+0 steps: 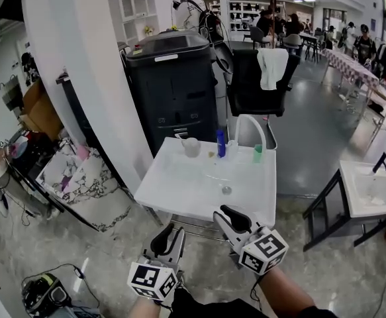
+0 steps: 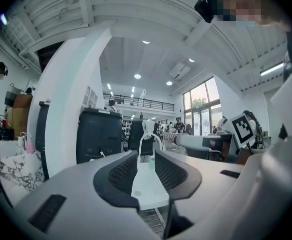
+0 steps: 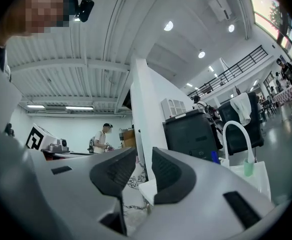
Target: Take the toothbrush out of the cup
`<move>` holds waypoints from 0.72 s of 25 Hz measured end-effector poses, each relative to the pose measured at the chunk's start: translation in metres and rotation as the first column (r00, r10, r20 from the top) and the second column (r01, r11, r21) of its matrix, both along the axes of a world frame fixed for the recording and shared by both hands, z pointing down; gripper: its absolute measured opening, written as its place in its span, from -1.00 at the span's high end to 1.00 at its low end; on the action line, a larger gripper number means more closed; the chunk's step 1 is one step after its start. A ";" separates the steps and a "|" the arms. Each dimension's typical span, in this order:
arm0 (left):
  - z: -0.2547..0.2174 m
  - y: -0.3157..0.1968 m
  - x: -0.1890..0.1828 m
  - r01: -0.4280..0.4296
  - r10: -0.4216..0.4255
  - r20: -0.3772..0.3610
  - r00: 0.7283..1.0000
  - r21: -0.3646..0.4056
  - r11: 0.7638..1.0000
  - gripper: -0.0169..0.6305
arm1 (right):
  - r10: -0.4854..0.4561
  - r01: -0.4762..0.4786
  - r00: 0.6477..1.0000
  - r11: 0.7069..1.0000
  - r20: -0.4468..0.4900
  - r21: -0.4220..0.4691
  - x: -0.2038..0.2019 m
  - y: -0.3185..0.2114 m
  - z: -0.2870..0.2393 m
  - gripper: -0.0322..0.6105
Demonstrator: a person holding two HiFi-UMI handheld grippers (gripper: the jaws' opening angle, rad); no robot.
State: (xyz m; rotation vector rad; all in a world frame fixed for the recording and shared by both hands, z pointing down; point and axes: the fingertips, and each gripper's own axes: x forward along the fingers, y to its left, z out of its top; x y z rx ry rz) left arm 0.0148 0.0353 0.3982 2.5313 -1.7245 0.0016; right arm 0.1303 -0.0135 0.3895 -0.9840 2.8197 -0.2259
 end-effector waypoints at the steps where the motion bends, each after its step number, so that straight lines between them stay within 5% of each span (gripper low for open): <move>1: 0.001 -0.005 -0.003 -0.004 0.004 0.000 1.000 0.000 1.000 0.58 | 0.006 -0.006 1.000 1.000 0.000 0.003 -0.002 -0.005 0.000 0.54; 18: 0.000 -0.111 -0.081 -0.090 0.090 -0.017 0.996 -0.015 0.996 0.29 | 0.100 -0.098 0.993 0.995 -0.066 0.025 -0.074 -0.110 -0.009 0.39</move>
